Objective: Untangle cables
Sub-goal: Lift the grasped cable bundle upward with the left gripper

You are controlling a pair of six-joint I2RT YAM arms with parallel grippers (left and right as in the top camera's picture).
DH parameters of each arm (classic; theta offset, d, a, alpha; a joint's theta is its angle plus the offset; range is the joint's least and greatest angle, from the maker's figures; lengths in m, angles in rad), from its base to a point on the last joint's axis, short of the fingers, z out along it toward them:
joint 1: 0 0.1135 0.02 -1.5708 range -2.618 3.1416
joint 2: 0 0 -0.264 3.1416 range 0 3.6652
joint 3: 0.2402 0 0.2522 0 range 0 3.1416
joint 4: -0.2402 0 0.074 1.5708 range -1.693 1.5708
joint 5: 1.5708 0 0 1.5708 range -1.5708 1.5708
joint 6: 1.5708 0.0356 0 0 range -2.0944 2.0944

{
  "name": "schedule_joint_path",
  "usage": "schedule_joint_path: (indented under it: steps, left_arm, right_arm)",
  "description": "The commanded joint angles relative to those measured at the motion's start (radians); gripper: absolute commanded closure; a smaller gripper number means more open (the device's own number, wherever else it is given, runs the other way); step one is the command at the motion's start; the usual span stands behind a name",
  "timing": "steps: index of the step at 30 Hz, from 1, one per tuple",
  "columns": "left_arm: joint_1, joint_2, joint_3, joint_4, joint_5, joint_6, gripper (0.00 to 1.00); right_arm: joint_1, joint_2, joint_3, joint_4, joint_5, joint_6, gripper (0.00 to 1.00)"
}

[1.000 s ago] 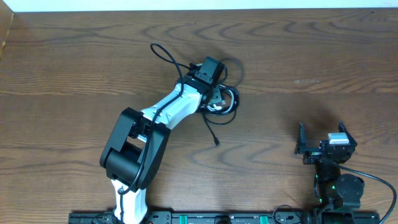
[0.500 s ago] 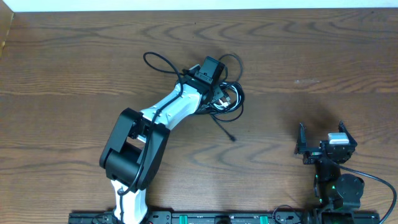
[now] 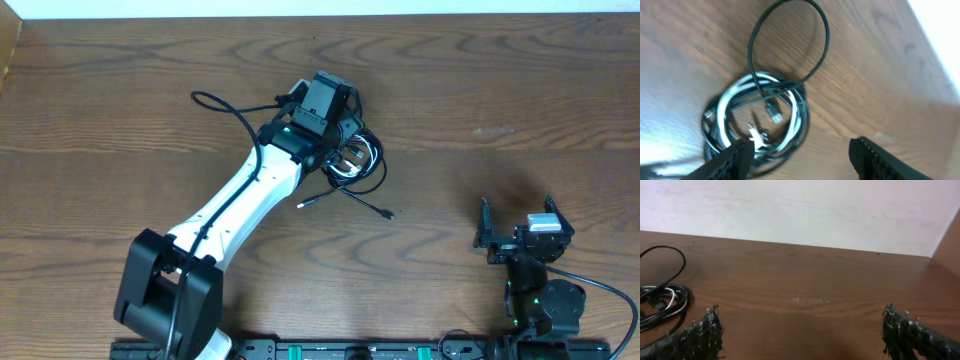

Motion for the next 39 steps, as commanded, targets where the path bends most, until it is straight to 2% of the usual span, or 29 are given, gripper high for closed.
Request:
schedule_joint_path:
  steps: [1, 6, 9, 11, 14, 21, 23, 25, 36, 37, 39]
  left_arm:
    - [0.002, 0.017, 0.005, -0.004, -0.061, 0.384, 0.33]
    - [0.003, 0.049, -0.005, -0.004, -0.120, 0.613, 0.33]
    - [0.002, 0.083, -0.008, -0.013, -0.120, 0.674, 0.33]
    - [0.002, 0.106, -0.009, -0.023, -0.120, 0.714, 0.26]
    - [0.004, 0.146, -0.009, -0.031, -0.120, 0.772, 0.26]
    - [0.019, 0.214, -0.009, -0.032, -0.121, 0.783, 0.30]
    - [0.026, 0.230, -0.009, -0.034, -0.125, 0.783, 0.40]
    - [0.036, 0.246, -0.009, -0.034, -0.132, 0.782, 0.43]
    - [0.056, 0.296, -0.009, -0.035, -0.090, 0.784, 0.43]
    - [0.056, 0.296, -0.009, -0.041, -0.069, 0.786, 0.41]
    - [0.056, 0.296, -0.009, -0.055, -0.042, 0.787, 0.31]
  right_arm:
    - [-0.004, -0.006, -0.002, -0.003, 0.001, -0.010, 0.01]
    - [-0.004, -0.006, -0.002, -0.003, 0.001, -0.010, 0.01]
    - [-0.004, -0.006, -0.002, -0.003, 0.001, -0.010, 0.01]
    - [-0.004, -0.006, -0.002, -0.003, 0.001, -0.010, 0.01]
    - [-0.004, -0.006, -0.002, -0.003, 0.001, -0.010, 0.01]
    - [-0.004, -0.006, -0.002, -0.003, 0.001, -0.010, 0.01]
    - [-0.004, -0.006, -0.002, -0.003, 0.001, -0.010, 0.01]
    - [-0.004, -0.006, -0.002, -0.003, 0.001, -0.010, 0.01]
    - [-0.004, -0.006, -0.002, -0.003, 0.001, -0.010, 0.01]
    - [-0.004, -0.006, -0.002, -0.003, 0.001, -0.010, 0.01]
    - [-0.004, -0.006, -0.002, -0.003, 0.001, -0.010, 0.01]
